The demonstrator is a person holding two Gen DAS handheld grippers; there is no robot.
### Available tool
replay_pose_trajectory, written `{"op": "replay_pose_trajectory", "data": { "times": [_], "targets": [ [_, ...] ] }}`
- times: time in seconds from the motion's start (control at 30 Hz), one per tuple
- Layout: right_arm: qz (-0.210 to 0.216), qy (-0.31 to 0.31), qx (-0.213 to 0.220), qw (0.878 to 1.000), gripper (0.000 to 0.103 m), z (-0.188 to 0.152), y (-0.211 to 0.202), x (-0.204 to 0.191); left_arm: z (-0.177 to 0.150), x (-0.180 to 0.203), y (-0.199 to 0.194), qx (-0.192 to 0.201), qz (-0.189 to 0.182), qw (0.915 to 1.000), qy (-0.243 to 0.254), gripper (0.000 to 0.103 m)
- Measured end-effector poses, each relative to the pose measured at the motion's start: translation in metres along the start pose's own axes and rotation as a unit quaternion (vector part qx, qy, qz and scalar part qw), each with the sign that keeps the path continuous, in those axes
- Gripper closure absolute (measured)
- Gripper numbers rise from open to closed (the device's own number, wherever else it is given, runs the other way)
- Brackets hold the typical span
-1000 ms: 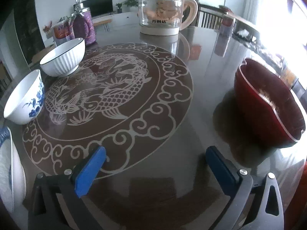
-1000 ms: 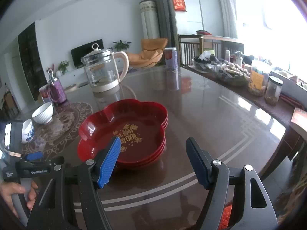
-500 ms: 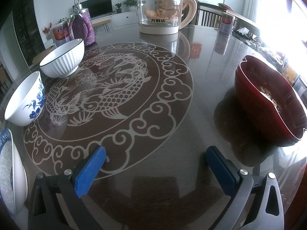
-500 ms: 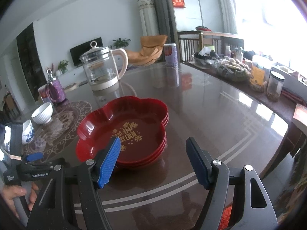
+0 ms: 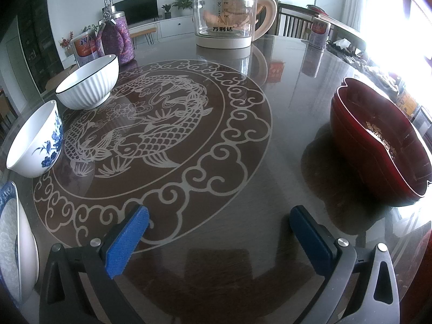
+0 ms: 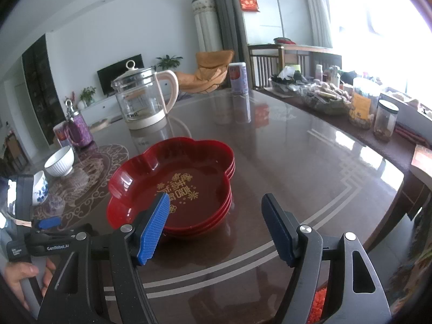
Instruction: Organize plates and bowls
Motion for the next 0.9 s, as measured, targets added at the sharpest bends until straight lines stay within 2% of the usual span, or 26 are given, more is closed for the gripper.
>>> {"op": "replay_pose_trajectory", "data": {
  "times": [0.47,0.53,0.57,0.6,0.67,0.73,0.83,0.9],
  "targets": [
    [0.000,0.004,0.003,1.000,0.029,0.000,-0.004,0.004,0.000,0.000,0.000,0.000,0.000,1.0000,0.000,0.000],
    [0.004,0.018,0.010,1.000,0.029,0.003,-0.009,0.011,0.001,0.000,0.000,-0.012,-0.003,0.9999,0.007,0.000],
    [0.011,0.036,0.014,0.999,0.029,0.004,-0.011,0.019,0.003,0.001,0.000,-0.027,-0.014,0.9995,0.013,0.000],
    [0.019,0.052,0.014,0.998,0.029,0.004,-0.012,0.026,0.007,0.002,-0.003,-0.036,-0.049,0.9981,0.012,0.000],
    [0.038,0.085,0.007,0.996,0.029,0.004,-0.011,0.039,0.019,0.001,-0.016,-0.026,-0.111,0.9934,-0.009,0.000],
    [0.061,0.116,-0.009,0.991,0.029,0.002,-0.005,0.049,0.036,0.004,-0.027,-0.016,-0.154,0.9876,-0.024,0.000],
    [0.096,0.135,-0.039,0.985,0.029,0.003,0.006,0.052,0.065,0.018,-0.030,-0.025,-0.192,0.9808,-0.026,0.000],
    [0.116,0.131,-0.060,0.983,0.029,0.007,0.012,0.051,0.082,0.029,-0.027,-0.034,-0.202,0.9785,-0.023,0.000]
  ]
}}
Point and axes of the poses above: each gripper's, at about its wrist camera, not at the fingertips, and y roughly the way its jaws point, x to its right, z to its top, the point moved 6 cm from there along y, roughly the way its jaws point, and after that the axes turned 12 degrees about -x, right-handed, at the moved point
